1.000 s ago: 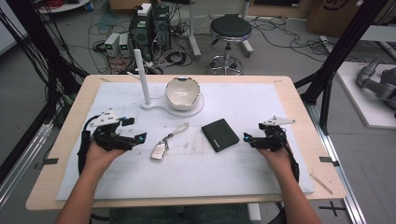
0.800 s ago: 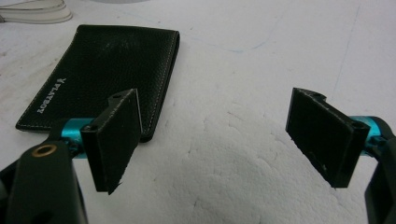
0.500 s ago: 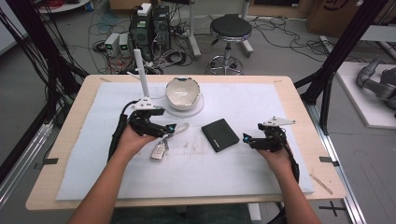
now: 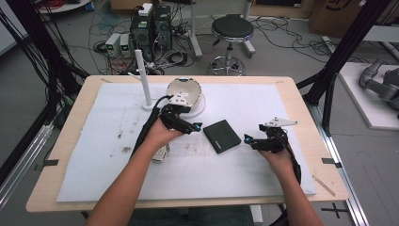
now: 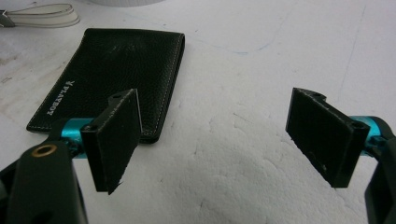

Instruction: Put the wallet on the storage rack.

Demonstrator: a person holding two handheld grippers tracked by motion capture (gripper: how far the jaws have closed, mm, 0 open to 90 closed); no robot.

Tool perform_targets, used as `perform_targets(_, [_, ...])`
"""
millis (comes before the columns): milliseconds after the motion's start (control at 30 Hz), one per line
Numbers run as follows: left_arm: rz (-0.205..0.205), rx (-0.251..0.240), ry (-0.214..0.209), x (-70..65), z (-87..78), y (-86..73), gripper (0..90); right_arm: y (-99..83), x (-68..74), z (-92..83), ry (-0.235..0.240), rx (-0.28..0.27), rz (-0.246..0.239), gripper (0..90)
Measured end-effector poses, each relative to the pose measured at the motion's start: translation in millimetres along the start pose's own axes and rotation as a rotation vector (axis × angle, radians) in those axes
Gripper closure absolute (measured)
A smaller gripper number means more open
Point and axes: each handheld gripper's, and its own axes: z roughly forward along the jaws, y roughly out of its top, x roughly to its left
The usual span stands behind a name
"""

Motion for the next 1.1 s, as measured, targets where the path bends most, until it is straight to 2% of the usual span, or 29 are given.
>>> perform_targets(233, [0.002,0.031,-0.040,-1.2,26.6,7.8,16.2,-0.1,-1.0,0.1,0.007,-0.001,0.009,18.6])
perform_targets(400, [0.026,0.055,-0.081,-2.8,46.9,13.9,16.2,-0.1,-1.8,-0.3,0.005,-0.003,0.008,18.6])
perform_targets(533, [0.024,0.112,-0.089,-1.1,65.4,14.8,16.2,-0.3,-2.5,-1.3,0.007,-0.004,0.013,18.6])
perform_targets(667, [0.039,0.128,-0.130,-1.3,79.9,17.3,16.2,-0.6,-2.8,-1.9,0.005,-0.002,0.015,18.6])
perform_targets(867, [0.011,0.147,-0.131,2.6,98.3,15.4,16.2,-1.1,-3.0,-3.4,0.003,-0.002,0.014,18.6])
perform_targets(1100, [-0.007,0.203,-0.122,6.2,111.0,8.5,19.6,-2.1,-4.9,-3.6,0.002,-0.003,0.024,18.6])
